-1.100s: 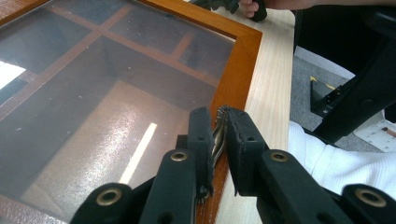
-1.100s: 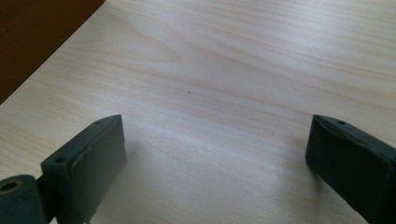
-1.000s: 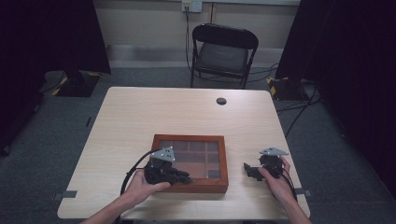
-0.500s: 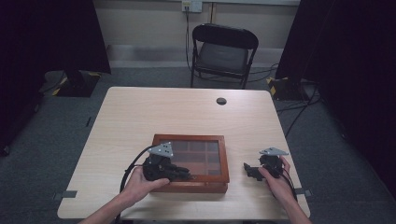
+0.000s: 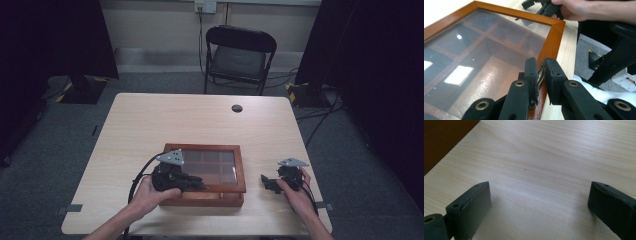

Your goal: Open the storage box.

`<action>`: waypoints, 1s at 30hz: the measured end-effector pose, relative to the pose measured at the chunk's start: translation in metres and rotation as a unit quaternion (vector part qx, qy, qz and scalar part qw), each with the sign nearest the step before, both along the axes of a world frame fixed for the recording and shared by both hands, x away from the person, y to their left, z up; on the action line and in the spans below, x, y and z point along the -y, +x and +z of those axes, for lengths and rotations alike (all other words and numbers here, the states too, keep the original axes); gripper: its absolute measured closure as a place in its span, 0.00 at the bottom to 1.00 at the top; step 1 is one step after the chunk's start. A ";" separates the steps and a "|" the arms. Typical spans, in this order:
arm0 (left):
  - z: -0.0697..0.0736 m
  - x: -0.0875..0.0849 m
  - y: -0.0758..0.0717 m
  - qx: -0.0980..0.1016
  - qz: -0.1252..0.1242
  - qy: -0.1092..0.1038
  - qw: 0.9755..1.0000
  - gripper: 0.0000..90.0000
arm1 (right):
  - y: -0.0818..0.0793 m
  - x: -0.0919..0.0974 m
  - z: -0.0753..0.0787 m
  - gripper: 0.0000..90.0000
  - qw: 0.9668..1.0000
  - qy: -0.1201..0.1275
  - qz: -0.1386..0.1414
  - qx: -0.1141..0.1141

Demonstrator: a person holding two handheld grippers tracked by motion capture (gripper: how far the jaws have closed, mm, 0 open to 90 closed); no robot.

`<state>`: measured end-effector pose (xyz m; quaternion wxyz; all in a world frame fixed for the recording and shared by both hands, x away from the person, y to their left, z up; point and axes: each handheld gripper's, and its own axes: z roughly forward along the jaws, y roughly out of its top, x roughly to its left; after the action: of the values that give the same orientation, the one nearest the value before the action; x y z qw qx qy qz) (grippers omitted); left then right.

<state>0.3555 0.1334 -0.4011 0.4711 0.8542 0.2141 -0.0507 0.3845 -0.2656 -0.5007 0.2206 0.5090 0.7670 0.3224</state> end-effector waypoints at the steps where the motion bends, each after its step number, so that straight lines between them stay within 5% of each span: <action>1: 0.003 -0.001 0.001 0.001 0.002 -0.004 1.000 0.89 | 0.000 0.000 0.000 0.04 1.000 0.000 0.000 0.000; 30: 0.021 0.002 0.009 0.004 -0.004 0.003 1.000 0.90 | 0.000 0.000 0.000 0.04 1.000 0.000 0.000 0.000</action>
<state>0.3647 0.1317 -0.3804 0.4693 0.8566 0.2090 -0.0486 0.3847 -0.2654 -0.5007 0.2204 0.5093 0.7670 0.3221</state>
